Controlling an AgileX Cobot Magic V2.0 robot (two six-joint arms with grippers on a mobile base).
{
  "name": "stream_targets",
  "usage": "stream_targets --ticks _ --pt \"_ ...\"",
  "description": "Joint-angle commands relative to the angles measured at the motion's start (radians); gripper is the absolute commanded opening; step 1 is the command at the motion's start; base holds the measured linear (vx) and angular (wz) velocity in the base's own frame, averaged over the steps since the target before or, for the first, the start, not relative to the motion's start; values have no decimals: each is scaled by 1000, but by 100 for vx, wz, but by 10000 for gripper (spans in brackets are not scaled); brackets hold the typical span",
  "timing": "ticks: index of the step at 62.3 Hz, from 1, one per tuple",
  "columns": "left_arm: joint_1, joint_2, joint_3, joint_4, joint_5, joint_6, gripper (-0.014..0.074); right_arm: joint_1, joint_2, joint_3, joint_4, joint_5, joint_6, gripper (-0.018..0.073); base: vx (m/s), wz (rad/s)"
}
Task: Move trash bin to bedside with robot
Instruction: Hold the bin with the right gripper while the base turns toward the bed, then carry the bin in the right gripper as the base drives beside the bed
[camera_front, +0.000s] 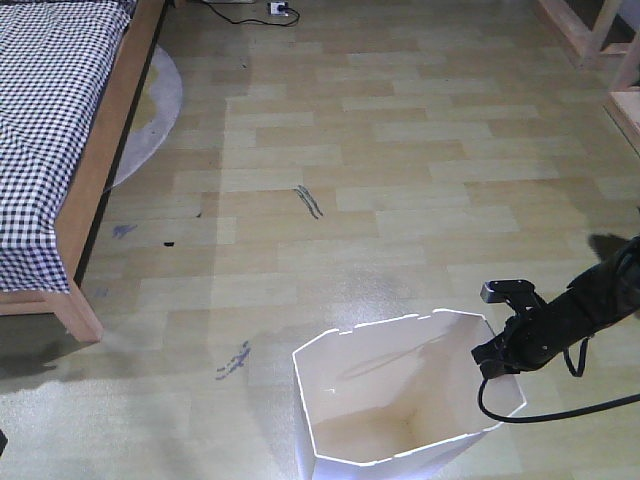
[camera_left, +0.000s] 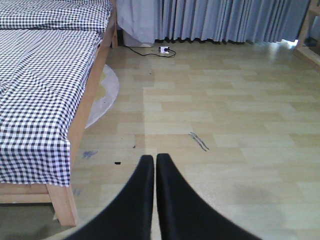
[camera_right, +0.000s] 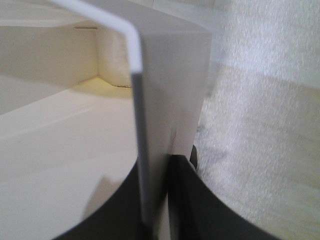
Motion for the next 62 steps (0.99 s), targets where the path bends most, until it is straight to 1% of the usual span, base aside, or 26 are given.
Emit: stream_targets --ticks 1,39,62 --pt "-1 18 3 -2 -73 -4 -6 -3 -74 -6 37 160 -3 -1 32 11" --pt "-1 18 3 -2 -73 -4 -6 -3 -74 -6 37 160 -3 -1 34 11" --pt "-1 18 3 -2 -73 -4 -6 -3 -74 -6 37 159 -3 -1 34 4"
